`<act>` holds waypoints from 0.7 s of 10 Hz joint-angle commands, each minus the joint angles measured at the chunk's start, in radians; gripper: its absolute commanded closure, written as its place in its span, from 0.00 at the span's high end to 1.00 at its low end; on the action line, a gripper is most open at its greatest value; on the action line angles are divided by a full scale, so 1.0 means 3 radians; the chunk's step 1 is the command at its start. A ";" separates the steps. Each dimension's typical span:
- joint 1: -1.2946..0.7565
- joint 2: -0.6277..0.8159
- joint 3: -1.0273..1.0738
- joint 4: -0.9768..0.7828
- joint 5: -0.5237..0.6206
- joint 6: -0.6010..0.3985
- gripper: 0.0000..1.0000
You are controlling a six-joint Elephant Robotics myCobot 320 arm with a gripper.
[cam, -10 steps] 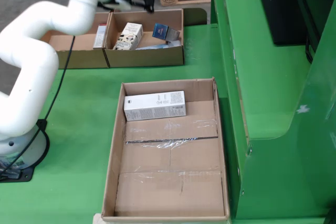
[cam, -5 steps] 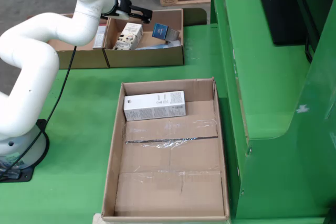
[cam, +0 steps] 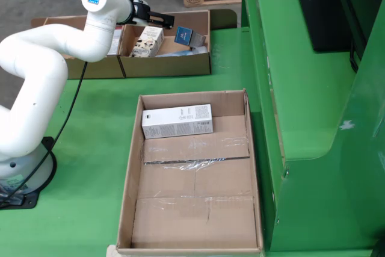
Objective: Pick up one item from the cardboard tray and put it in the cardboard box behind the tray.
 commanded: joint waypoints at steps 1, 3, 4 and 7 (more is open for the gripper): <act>-0.0021 0.0108 0.0079 0.0260 0.0019 0.0012 1.00; -0.0021 0.0108 0.0079 0.0260 0.0019 0.0012 1.00; -0.0041 0.0251 -0.0009 0.0286 0.0020 -0.0026 1.00; -0.0063 0.0980 -0.0596 0.0299 -0.0070 -0.0120 1.00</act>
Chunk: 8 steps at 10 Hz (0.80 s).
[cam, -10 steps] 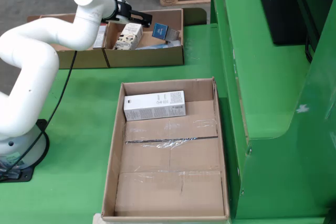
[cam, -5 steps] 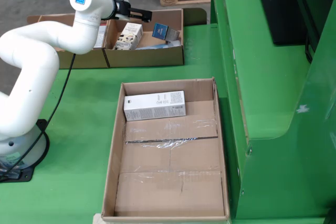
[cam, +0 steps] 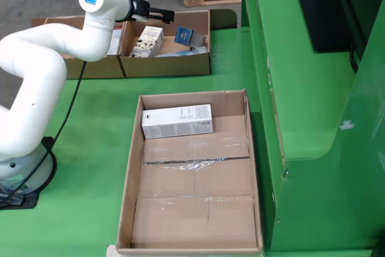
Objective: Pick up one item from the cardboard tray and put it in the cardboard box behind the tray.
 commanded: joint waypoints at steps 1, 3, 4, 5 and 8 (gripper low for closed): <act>-0.0042 0.0887 -0.0509 0.0049 -0.0070 -0.0115 1.00; -0.0130 0.1318 -0.0613 -0.0230 -0.0113 -0.0229 1.00; -0.0190 0.1521 -0.0562 -0.0479 -0.0135 -0.0277 1.00; -0.0257 0.1635 -0.0508 -0.0645 -0.0144 -0.0305 1.00; -0.0522 0.2006 -0.0783 -0.0765 -0.0085 -0.0412 1.00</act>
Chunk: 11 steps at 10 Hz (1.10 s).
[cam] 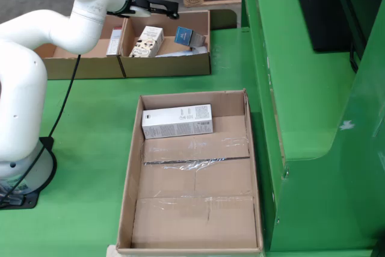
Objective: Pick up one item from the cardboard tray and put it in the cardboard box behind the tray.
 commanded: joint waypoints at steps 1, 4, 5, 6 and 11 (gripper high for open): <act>-0.0355 0.0939 -0.0328 -0.0033 0.0093 -0.0099 1.00; -0.0763 0.1241 -0.0687 0.0092 0.0203 -0.0139 1.00; -0.0763 0.1241 -0.0687 0.0092 0.0203 -0.0139 1.00; -0.1061 0.1358 -0.0874 0.0199 0.0299 -0.0097 1.00; -0.1839 0.2185 -0.1572 -0.0116 -0.0043 0.0219 1.00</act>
